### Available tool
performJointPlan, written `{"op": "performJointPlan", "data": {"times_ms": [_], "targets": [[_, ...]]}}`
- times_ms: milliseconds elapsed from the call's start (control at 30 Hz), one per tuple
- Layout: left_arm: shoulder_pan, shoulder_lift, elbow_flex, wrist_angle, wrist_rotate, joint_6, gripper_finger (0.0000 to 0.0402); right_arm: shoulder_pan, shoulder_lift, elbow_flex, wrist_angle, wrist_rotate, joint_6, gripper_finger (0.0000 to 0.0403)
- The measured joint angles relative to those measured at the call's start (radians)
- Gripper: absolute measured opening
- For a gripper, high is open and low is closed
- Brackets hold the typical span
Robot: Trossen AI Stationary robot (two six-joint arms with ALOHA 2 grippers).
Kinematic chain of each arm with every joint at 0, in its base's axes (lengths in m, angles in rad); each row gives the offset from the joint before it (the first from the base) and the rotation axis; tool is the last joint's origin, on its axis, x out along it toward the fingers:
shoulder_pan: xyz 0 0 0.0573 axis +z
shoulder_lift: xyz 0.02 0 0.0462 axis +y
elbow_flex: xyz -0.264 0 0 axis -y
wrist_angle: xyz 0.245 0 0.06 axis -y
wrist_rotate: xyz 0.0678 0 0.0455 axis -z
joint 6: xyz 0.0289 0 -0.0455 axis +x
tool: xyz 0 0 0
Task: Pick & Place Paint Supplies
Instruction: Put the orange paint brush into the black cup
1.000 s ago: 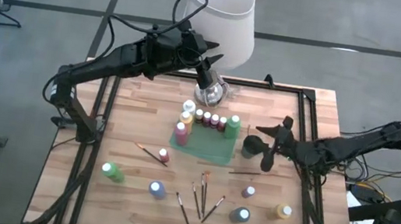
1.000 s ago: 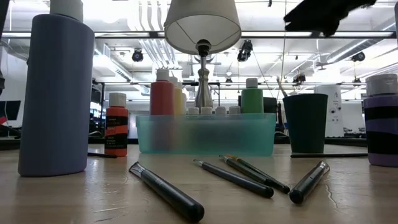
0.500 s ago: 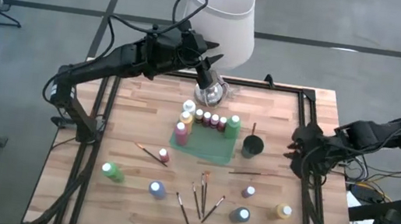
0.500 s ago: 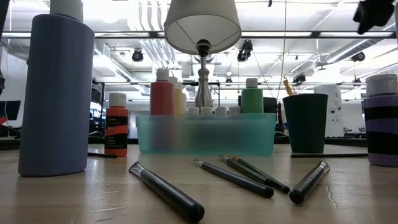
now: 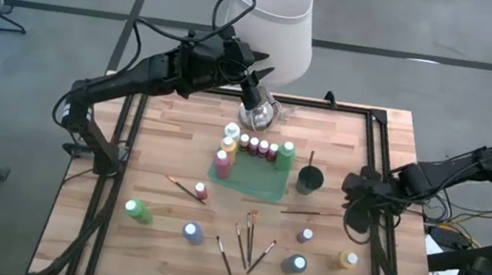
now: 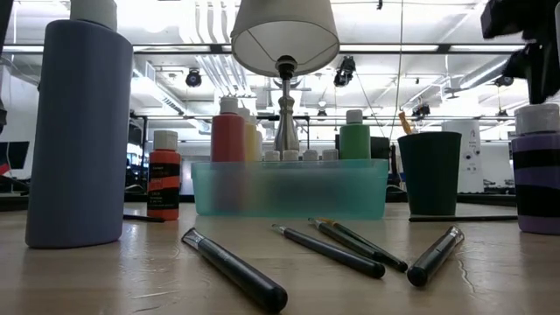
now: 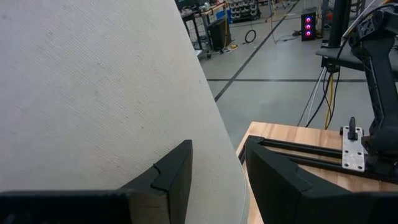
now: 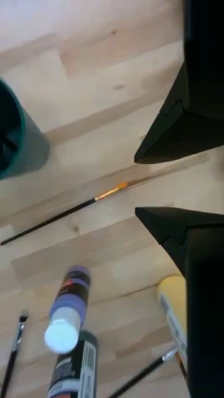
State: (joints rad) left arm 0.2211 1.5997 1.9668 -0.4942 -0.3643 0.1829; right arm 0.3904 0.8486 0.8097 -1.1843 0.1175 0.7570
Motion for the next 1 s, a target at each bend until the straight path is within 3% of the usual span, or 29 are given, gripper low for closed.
{"op": "performJointPlan", "data": {"times_ms": [267,600,1000], "targets": [[0.000,0.000,-0.035,0.001,0.000,0.000,0.0154,0.000,0.006,-0.132,0.164,-0.048,-0.030,0.0163],[-0.001,0.000,-0.111,0.003,0.004,0.000,0.0154,0.000,0.017,-0.162,0.178,-0.040,-0.050,0.0216],[-0.001,0.000,-0.203,0.032,0.004,0.024,0.0154,0.000,0.105,-0.212,0.271,-0.039,-0.128,0.0245]]}}
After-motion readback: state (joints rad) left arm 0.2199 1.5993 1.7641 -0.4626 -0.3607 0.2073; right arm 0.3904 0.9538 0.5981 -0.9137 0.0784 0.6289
